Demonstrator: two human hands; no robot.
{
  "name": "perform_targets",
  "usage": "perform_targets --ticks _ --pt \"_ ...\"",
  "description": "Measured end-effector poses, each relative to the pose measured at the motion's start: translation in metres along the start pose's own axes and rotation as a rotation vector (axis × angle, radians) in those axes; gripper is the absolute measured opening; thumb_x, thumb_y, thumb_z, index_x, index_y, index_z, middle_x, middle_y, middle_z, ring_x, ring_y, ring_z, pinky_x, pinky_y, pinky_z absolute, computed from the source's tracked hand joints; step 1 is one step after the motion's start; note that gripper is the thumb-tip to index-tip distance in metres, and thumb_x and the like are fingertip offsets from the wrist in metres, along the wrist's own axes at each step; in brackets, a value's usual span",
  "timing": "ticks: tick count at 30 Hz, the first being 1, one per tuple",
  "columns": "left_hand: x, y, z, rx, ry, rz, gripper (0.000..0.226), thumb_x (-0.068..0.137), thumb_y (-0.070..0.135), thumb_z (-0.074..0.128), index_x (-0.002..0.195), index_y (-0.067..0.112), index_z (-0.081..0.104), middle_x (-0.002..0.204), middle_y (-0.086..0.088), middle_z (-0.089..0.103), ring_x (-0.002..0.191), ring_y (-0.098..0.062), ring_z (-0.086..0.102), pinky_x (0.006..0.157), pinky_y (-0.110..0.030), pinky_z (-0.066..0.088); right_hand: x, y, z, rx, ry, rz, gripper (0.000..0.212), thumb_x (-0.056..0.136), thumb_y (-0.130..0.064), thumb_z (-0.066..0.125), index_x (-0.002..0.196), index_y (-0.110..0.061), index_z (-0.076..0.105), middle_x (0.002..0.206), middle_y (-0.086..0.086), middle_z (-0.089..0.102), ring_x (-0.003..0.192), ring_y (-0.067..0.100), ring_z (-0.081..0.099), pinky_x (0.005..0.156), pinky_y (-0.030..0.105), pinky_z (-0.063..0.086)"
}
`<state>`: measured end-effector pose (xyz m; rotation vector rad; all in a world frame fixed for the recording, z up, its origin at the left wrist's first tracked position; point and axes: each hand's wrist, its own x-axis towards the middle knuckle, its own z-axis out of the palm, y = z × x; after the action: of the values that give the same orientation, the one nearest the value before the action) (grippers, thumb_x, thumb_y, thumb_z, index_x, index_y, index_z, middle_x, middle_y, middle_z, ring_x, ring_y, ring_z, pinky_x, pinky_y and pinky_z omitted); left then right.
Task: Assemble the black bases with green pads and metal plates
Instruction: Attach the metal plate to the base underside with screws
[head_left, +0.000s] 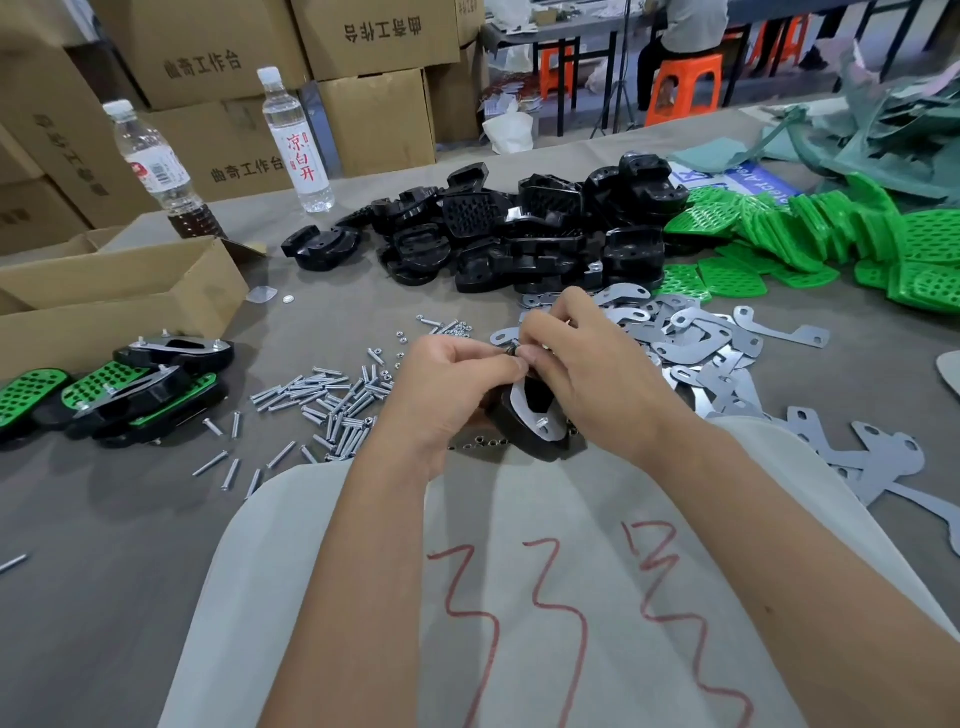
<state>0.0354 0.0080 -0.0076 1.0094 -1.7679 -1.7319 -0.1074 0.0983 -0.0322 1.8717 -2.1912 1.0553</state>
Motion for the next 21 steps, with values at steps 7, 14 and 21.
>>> perform_targets --ticks 7,14,21 --pt "0.001 0.0 0.014 0.001 0.095 0.255 0.015 0.089 0.004 0.073 0.094 0.015 0.081 0.084 -0.008 0.08 0.083 -0.025 0.078 0.079 -0.04 0.064 0.005 -0.005 0.0 -0.087 0.221 0.059 0.018 0.106 -0.032 0.05 0.099 -0.015 0.053 0.102 0.002 0.042 0.074 0.025 0.044 0.058 0.037 0.04" --pt "0.002 -0.007 0.029 -0.008 0.178 0.301 0.017 0.085 0.011 0.077 0.091 0.027 0.08 0.082 -0.002 0.08 0.086 -0.025 0.079 0.087 -0.052 0.062 0.009 -0.003 0.004 -0.091 0.271 0.111 0.036 0.108 -0.03 0.05 0.083 -0.005 0.055 0.093 0.005 0.043 0.072 0.029 0.044 0.059 0.041 0.039" --pt "0.009 -0.012 0.026 -0.029 0.18 0.24 0.013 0.087 0.013 0.075 0.097 0.016 0.082 0.085 -0.002 0.081 0.086 -0.023 0.079 0.087 -0.044 0.063 0.003 0.007 -0.005 0.002 0.09 0.039 0.02 0.108 -0.032 0.04 0.1 -0.015 0.049 0.1 0.0 0.044 0.08 0.025 0.049 0.07 0.05 0.048"
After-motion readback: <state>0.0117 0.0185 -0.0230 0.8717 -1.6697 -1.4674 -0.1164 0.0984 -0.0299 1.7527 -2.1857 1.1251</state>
